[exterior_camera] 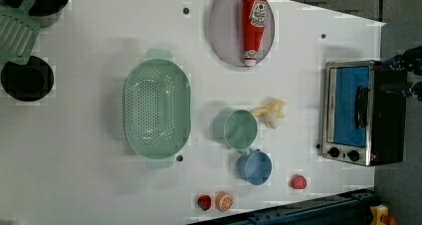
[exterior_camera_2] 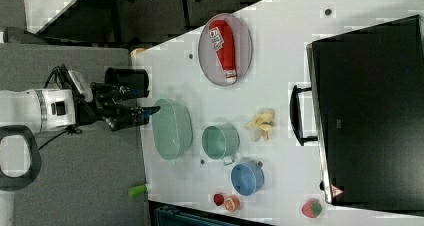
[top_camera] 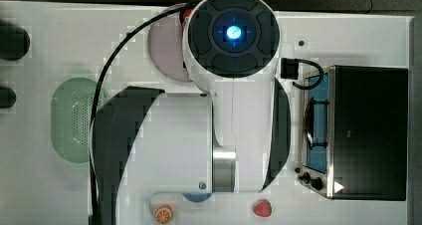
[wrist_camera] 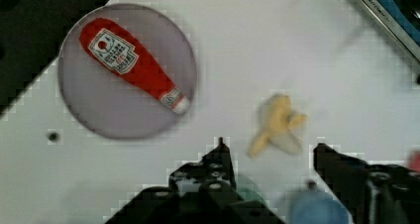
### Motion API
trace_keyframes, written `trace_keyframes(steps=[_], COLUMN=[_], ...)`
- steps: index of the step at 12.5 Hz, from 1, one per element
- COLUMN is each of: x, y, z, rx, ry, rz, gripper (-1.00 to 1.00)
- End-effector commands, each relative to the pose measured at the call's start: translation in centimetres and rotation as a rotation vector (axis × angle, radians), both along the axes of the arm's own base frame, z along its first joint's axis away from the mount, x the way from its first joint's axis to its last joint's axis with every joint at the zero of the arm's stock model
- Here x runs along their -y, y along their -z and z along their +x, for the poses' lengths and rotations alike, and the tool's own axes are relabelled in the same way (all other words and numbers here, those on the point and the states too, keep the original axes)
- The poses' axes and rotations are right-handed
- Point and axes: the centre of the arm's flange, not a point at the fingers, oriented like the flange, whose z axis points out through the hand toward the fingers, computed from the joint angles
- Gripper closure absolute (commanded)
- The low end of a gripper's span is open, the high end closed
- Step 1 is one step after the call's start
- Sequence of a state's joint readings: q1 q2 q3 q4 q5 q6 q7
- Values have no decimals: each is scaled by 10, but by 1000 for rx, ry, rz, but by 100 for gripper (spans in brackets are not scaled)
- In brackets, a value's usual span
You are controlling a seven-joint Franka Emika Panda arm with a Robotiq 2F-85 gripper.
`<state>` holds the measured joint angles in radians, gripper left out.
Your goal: Pick banana from table and place on oven.
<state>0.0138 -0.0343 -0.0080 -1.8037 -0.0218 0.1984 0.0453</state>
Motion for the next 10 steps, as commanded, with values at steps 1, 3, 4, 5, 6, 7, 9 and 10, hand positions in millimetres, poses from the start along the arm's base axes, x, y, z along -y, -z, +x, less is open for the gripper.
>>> trace_keyframes(steps=[1, 3, 4, 5, 6, 7, 9, 10], x=[33, 33, 33, 33, 33, 32, 31, 31], y=[-67, -66, -64, -58, -48, -35, 6, 30], z=[-140, -140, -139, -135, -129, -122, -104, -95], rx=[32, 31, 26, 18, 16, 13, 1, -7], ry=[65, 66, 65, 65, 64, 62, 56, 54], rz=[-2, -2, -2, -2, -3, -4, -5, -6], gripper=[-59, -99, -100, -100, -100, -100, -100, -100])
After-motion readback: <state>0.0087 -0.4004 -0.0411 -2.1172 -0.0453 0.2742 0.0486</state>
